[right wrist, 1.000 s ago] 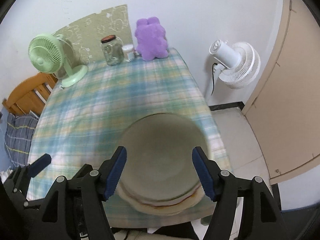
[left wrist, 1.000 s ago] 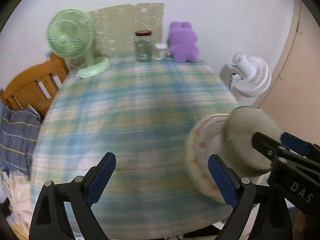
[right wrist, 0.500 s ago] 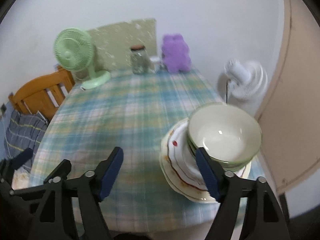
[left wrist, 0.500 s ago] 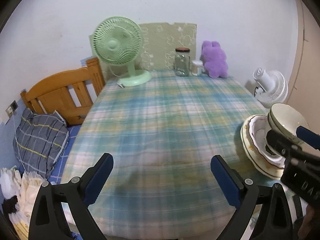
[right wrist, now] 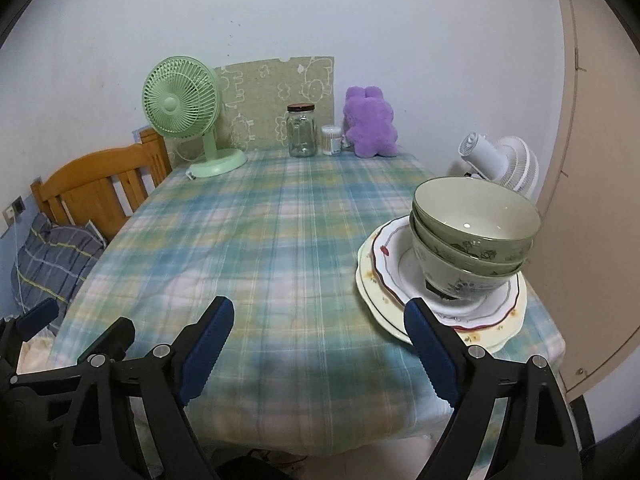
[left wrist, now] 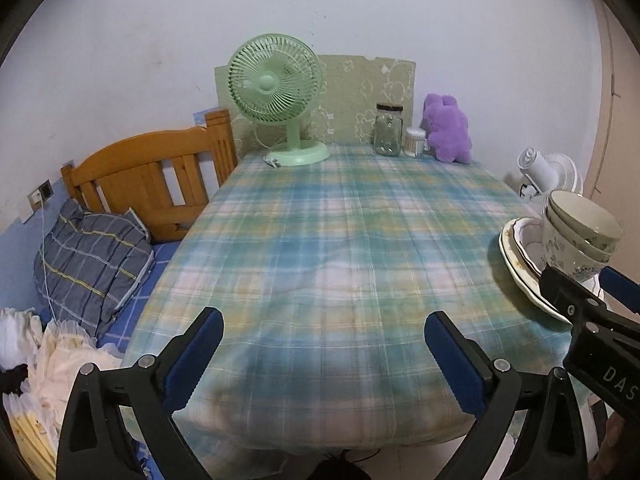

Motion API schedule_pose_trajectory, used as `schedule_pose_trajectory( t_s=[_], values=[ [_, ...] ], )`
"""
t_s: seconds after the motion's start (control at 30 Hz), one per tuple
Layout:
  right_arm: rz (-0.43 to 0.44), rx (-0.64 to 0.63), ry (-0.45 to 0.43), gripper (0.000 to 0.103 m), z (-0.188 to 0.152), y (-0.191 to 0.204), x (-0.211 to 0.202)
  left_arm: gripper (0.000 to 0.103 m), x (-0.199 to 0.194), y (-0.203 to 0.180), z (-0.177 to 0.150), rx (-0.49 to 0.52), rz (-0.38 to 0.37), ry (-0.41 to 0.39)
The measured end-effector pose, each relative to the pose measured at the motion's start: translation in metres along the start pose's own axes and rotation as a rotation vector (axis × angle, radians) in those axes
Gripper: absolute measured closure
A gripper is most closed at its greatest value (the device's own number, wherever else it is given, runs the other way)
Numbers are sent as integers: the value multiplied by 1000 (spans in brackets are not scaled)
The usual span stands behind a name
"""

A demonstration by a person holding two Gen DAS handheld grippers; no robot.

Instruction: Organize plates and bowls

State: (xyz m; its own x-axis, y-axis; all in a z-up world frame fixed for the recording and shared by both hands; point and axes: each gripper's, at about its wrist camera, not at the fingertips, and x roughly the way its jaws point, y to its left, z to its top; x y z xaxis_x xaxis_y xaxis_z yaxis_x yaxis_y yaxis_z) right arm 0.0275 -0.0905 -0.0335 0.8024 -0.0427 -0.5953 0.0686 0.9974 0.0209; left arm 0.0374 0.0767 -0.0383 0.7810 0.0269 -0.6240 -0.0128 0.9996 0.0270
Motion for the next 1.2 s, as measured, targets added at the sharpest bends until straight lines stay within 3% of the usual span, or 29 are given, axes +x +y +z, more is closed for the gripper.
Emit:
schedule_pose_trajectory(
  t_s=[0.53, 1.2],
  values=[
    [-8, -6, -11, 14, -6, 0, -13, 1, -18, 11, -2, -73, -14, -37],
    [3, 31, -34, 14, 0, -20, -27, 0, -33, -15, 12, -15, -33, -94]
  ],
)
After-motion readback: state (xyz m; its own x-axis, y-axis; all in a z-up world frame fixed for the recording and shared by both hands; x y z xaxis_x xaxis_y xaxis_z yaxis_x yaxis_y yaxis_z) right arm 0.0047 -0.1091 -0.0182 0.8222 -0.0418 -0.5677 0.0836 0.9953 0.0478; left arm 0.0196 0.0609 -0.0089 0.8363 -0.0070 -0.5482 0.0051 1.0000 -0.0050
